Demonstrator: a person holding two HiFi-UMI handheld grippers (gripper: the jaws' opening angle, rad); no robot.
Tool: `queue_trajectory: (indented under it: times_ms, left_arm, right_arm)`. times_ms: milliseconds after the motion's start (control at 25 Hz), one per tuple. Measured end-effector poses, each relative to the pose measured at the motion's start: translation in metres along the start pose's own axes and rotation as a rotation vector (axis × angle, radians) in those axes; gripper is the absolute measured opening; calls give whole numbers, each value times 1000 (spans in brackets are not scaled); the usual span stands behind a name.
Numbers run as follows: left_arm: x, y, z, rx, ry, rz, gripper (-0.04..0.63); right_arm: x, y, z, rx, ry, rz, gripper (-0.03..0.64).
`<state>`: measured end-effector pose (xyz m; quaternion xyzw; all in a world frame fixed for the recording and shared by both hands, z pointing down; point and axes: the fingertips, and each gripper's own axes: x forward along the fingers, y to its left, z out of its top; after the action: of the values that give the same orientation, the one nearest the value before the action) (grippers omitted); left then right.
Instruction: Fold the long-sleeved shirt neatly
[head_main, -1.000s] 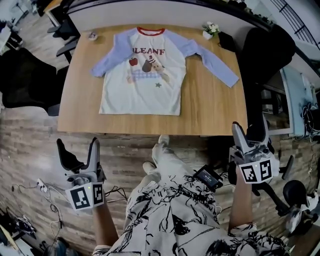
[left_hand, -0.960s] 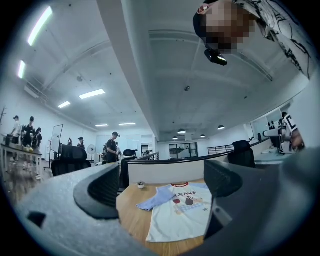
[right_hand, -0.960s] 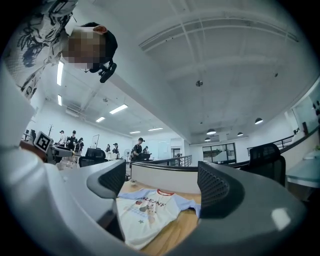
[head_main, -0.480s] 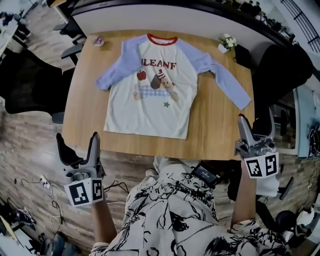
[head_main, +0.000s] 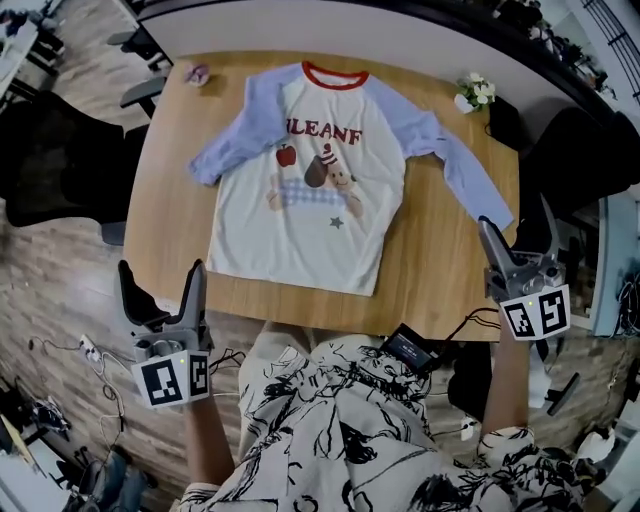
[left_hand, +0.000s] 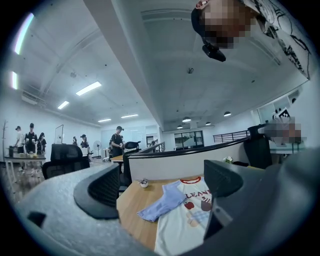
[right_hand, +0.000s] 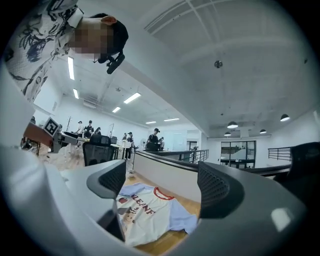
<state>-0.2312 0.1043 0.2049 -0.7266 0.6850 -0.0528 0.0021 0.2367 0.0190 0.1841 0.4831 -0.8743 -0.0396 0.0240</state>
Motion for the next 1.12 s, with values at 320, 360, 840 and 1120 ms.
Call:
queue_trajectory:
  times_ms: [320, 360, 840, 1120]
  left_arm:
    - [53, 20, -41, -26, 76, -37, 512]
    - [60, 24, -52, -38, 97, -41, 512]
    - [148, 78, -174, -39, 313, -133, 474]
    - [210, 136, -233, -55, 410, -191, 445]
  right_arm:
    - [104, 18, -40, -68, 120, 217, 442]
    - [122, 25, -47, -80, 139, 252, 442]
    - [326, 150, -135, -183, 315, 632, 425]
    - [370, 273, -201, -24, 426, 667, 363]
